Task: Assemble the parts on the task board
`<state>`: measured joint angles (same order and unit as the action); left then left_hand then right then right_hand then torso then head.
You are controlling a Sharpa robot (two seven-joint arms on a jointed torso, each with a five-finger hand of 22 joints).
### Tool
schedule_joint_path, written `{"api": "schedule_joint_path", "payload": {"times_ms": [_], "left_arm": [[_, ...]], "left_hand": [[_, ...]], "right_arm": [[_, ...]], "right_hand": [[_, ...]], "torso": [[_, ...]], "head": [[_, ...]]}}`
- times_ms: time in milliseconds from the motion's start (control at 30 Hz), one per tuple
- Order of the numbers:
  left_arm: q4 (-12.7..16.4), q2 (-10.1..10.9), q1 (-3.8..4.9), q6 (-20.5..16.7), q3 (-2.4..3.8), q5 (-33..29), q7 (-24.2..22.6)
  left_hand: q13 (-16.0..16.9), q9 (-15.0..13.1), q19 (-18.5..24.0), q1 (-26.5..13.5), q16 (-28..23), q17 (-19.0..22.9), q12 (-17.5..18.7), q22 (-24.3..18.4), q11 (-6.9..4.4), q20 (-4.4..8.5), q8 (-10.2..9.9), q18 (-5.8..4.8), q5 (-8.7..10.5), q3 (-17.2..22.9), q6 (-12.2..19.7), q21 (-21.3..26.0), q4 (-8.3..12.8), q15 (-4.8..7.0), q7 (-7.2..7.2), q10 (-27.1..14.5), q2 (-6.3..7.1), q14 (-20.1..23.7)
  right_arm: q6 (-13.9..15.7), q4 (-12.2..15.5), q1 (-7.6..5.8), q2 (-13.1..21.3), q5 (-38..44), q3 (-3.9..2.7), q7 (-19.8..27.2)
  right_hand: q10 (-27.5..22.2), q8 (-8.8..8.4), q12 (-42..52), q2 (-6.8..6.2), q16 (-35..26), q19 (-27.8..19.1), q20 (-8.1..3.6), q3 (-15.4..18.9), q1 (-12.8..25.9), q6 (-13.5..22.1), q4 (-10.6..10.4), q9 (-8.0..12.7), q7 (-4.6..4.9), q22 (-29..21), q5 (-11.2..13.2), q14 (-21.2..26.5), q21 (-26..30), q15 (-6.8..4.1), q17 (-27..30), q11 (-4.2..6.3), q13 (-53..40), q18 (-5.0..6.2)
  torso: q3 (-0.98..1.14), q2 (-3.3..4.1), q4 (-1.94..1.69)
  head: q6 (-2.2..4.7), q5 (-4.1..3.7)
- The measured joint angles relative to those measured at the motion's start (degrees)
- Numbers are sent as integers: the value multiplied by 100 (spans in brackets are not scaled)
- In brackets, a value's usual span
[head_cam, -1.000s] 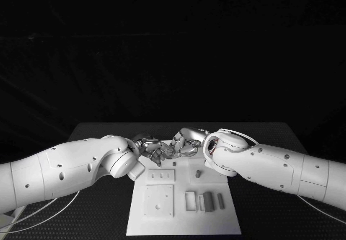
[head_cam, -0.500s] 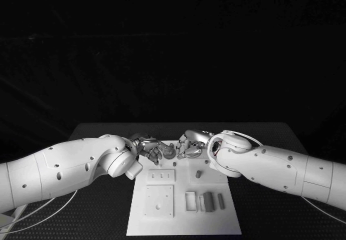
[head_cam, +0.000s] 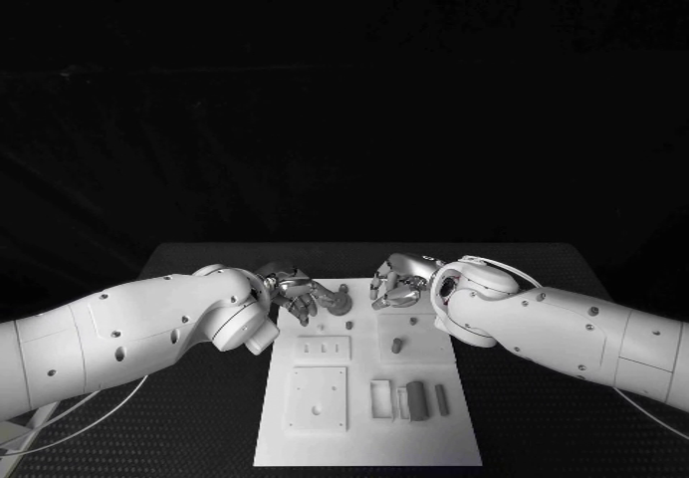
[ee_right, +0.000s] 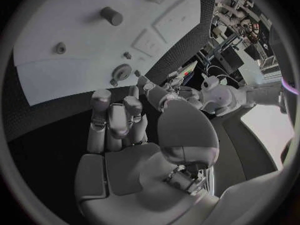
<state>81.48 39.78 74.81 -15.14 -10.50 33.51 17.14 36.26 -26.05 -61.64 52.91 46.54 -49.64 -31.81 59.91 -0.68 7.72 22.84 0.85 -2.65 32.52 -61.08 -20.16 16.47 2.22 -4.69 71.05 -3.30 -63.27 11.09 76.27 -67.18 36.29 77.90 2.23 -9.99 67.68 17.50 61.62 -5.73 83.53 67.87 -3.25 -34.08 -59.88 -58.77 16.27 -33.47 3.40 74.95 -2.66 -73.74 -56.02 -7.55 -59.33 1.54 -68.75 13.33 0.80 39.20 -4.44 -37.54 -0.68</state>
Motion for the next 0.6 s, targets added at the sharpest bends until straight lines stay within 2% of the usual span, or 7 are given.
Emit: {"api": "schedule_joint_path", "payload": {"times_ms": [67,100,200,233,267,467,600], "left_arm": [[3,8,5,-50,-73,130,46],[7,16,5,-91,-135,196,82],[9,20,-3,-188,-244,323,169],[11,18,-2,-233,-303,388,215],[14,16,-7,-258,-325,434,250],[65,10,-108,-354,-322,847,448],[112,11,-166,-433,-324,1052,520]], "left_hand": [[8,-1,-25,15,28,12,-19,20,-1,25,0,0,1,8,-9,-8,8,6,9,2,18,-6],[15,-1,-34,32,45,18,-19,31,-2,34,0,0,2,8,-13,-8,8,16,13,5,36,-16],[25,-1,-45,36,45,34,-42,53,-4,29,-1,-1,4,8,-31,-48,9,32,30,23,54,-33],[27,-1,-52,30,57,40,-52,60,-4,35,0,-1,5,8,-31,-49,9,33,31,23,60,-33],[37,-1,-55,61,95,50,-60,77,-4,38,7,-1,5,8,-32,-56,9,40,32,23,92,-40],[213,0,-185,82,421,95,-305,308,-78,165,64,-3,6,25,-83,-277,-8,154,84,93,220,-157],[331,0,-305,76,748,99,-458,496,-123,223,96,-4,8,30,-73,-449,-13,216,94,54,226,-222]], "right_arm": [[33,-28,0,30,-7,-1,2],[57,-51,0,47,-20,-2,4],[103,-97,-6,77,-73,-4,5],[123,-123,-10,84,-110,-7,5],[136,-142,-13,86,-138,-8,5],[182,-171,-16,111,-268,-42,5],[194,-153,-16,142,-327,-66,5]], "right_hand": [[0,0,0,0,0,0,0,0,0,0,0,0,0,0,0,0,0,0,13,0,2,0],[0,0,0,0,-1,0,0,0,0,0,0,0,0,0,0,0,0,0,18,0,5,0],[0,-23,0,0,-23,0,0,-17,0,0,-17,0,0,0,0,19,16,19,33,0,9,0],[0,-33,0,0,-23,0,0,-19,0,2,-19,2,2,0,0,19,22,20,39,0,12,1],[0,-33,0,0,-23,0,0,-19,0,11,-19,6,11,0,0,19,22,20,46,0,13,0],[0,-33,-22,-23,-23,-1,1,-19,23,24,-19,6,24,0,0,38,22,1,66,0,19,0],[0,-33,-22,-23,-23,-1,1,-19,22,24,-19,5,24,0,0,39,22,1,74,0,19,0]], "torso": [[2,0,-1],[2,0,-2],[2,-1,-5],[2,-2,-7],[3,-2,-8],[3,3,-3],[5,4,1]], "head": [[-9,11],[-12,13],[-31,21],[-36,23],[-40,24],[-66,38],[-87,40]]}}
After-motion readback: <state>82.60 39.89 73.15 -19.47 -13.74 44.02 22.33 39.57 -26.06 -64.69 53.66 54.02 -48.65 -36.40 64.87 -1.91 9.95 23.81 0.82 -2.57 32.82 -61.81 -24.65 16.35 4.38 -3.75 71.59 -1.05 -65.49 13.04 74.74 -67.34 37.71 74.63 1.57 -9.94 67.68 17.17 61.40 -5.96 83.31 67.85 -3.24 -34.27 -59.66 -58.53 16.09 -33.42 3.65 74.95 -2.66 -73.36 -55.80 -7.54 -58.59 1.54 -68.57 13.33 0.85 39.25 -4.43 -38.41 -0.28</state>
